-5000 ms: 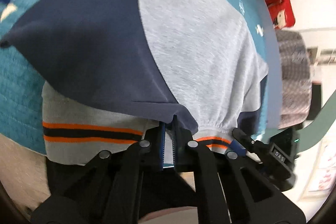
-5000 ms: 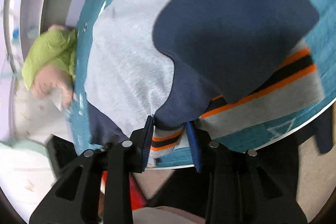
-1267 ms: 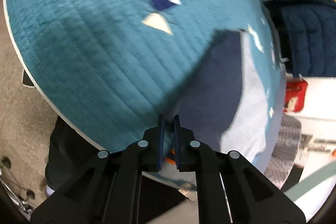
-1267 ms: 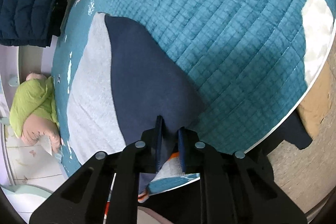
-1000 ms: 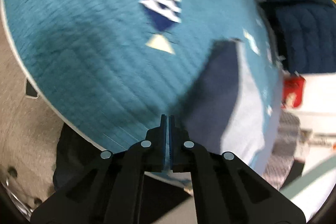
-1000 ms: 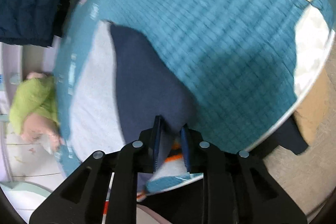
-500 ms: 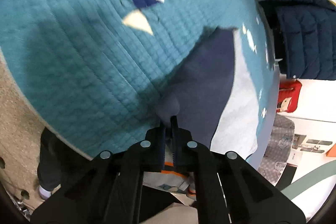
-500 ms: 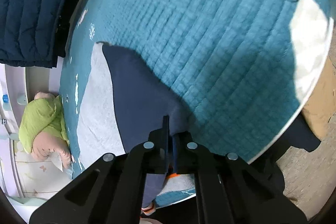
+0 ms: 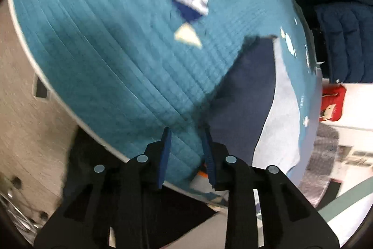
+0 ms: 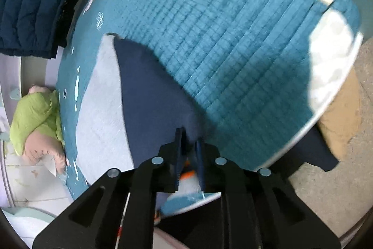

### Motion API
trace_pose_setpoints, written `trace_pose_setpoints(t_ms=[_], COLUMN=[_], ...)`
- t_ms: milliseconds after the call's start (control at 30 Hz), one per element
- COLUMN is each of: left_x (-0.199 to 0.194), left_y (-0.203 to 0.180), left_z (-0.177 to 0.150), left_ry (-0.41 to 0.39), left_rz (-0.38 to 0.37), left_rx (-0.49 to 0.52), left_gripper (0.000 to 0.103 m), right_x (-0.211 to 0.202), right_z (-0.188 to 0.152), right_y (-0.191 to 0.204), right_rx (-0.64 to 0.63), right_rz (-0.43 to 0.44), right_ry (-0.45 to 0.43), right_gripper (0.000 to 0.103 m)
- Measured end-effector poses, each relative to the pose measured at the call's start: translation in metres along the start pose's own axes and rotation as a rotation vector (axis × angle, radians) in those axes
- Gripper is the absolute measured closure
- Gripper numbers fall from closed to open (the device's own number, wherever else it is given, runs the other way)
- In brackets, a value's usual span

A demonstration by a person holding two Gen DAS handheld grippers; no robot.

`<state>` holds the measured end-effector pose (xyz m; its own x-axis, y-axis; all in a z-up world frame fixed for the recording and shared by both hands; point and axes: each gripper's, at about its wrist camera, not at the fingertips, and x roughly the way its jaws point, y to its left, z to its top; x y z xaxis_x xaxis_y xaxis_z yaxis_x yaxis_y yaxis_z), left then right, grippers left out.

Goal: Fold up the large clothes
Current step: 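Release the folded edge with both tools and lift them away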

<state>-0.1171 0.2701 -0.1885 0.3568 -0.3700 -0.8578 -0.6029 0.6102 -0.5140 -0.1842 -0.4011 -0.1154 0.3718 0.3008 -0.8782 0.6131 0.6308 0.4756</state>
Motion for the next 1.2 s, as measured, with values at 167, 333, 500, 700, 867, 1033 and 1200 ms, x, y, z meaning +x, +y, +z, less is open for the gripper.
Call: trace_pose_setpoints(t_ms=[167,333,500,700,867,1033,1200], left_x=[-0.034,0.022,0.090,0.068,0.065,0.021,0.053], left_y=[-0.045,-0.123,-0.144,-0.098,-0.095,-0.158,-0.235], left_z=[0.011,0.012,0.000,0.022,0.034,0.011,-0.005], left_ry=[-0.182,-0.104,-0.030,-0.062,-0.071,-0.235,-0.196], left_rz=[0.081,-0.074,0.089,0.117,0.206,0.185,-0.028], left_rx=[0.201,0.381,0.528,0.444,0.452,0.685,0.829], left_gripper=[0.076,0.075,0.084,0.100,0.100,0.094,0.092], right_x=[-0.034,0.038,0.116,0.086,0.096,0.045,0.087], right_z=[0.003,-0.015,-0.043,-0.021,-0.015,-0.031,-0.046], right_y=[0.066,0.148,0.161,0.103,0.105,0.187,0.259], right_rx=[-0.276,-0.516,-0.621,-0.405,-0.361,-0.559,-0.749], right_rz=[-0.039,0.069,-0.070,-0.042,-0.125,0.064,0.201], right_ry=[-0.217,-0.049,0.105,0.075,0.042,-0.157,-0.116], right_gripper=[0.069,0.084,0.099,0.103,0.103,0.097,0.100])
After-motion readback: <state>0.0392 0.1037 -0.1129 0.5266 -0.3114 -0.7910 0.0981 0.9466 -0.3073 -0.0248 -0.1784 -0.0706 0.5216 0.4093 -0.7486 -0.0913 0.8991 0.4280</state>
